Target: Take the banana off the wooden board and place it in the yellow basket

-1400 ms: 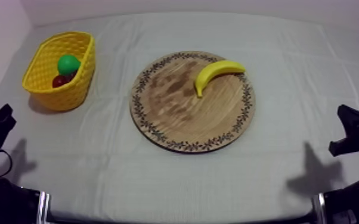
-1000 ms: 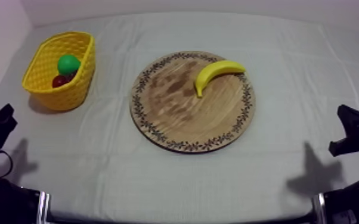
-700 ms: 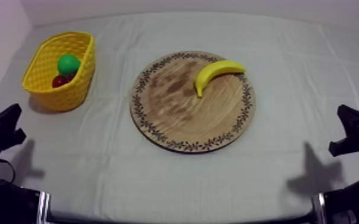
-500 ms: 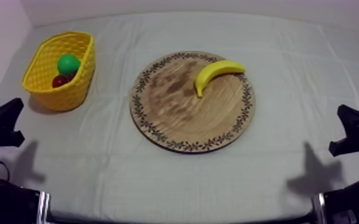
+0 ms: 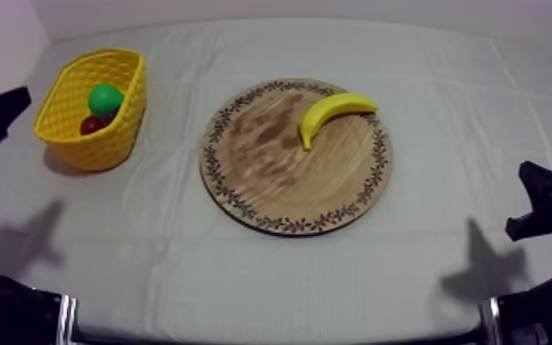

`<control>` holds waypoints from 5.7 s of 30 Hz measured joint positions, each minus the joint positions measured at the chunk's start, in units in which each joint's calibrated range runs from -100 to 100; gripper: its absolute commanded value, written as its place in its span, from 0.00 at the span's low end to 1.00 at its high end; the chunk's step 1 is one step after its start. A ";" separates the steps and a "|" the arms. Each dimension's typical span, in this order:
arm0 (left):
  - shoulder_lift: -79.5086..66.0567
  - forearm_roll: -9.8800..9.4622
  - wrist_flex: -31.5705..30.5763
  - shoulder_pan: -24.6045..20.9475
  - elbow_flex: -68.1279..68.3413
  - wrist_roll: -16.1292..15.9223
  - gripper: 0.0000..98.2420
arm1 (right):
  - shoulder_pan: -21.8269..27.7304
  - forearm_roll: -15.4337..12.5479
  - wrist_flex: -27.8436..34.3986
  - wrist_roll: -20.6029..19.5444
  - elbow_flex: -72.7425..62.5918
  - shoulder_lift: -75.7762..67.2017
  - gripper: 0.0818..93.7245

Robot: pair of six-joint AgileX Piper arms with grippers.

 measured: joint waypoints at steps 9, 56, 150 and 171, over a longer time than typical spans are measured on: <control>18.15 2.20 13.77 3.92 -21.47 1.01 0.00 | 0.00 0.00 0.00 0.00 0.00 0.00 0.00; 107.08 7.25 56.46 18.95 -120.29 -9.35 0.00 | 0.00 0.00 0.00 0.00 0.00 0.00 0.00; 144.95 4.21 59.74 17.96 -140.94 -20.60 0.57 | 0.00 0.00 0.00 0.00 0.00 0.00 0.00; 140.53 3.03 56.33 17.78 -137.52 -19.08 0.29 | 0.00 0.00 0.00 0.00 0.00 0.00 0.00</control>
